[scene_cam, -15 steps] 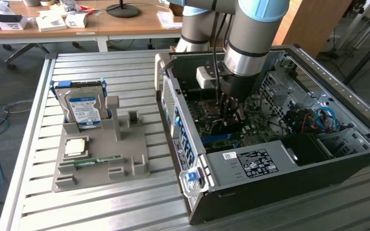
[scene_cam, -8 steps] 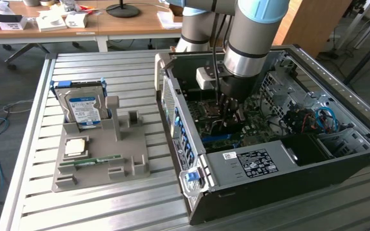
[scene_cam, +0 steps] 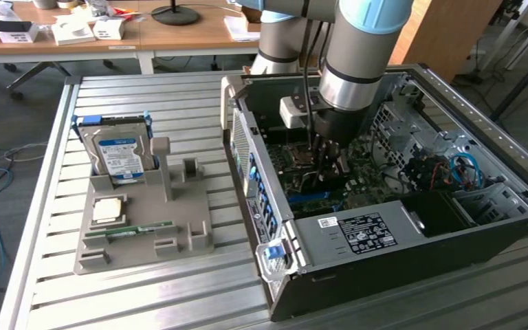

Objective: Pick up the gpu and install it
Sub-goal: 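Insert the gpu into the slot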

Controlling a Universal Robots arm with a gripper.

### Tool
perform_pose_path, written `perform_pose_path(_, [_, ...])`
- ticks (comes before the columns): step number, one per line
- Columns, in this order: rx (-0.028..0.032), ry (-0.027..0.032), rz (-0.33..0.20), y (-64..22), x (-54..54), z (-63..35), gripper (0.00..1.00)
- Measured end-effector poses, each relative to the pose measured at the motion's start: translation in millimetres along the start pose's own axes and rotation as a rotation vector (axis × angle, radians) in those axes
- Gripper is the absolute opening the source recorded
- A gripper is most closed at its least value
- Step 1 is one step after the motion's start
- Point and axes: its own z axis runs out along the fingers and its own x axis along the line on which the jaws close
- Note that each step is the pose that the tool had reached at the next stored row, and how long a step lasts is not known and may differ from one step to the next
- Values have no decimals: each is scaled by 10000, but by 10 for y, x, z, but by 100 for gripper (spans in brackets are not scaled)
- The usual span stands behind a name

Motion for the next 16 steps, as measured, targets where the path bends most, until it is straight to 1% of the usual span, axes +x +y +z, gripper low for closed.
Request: perform_pose_path(16, [0,0,0,2,0,0,26])
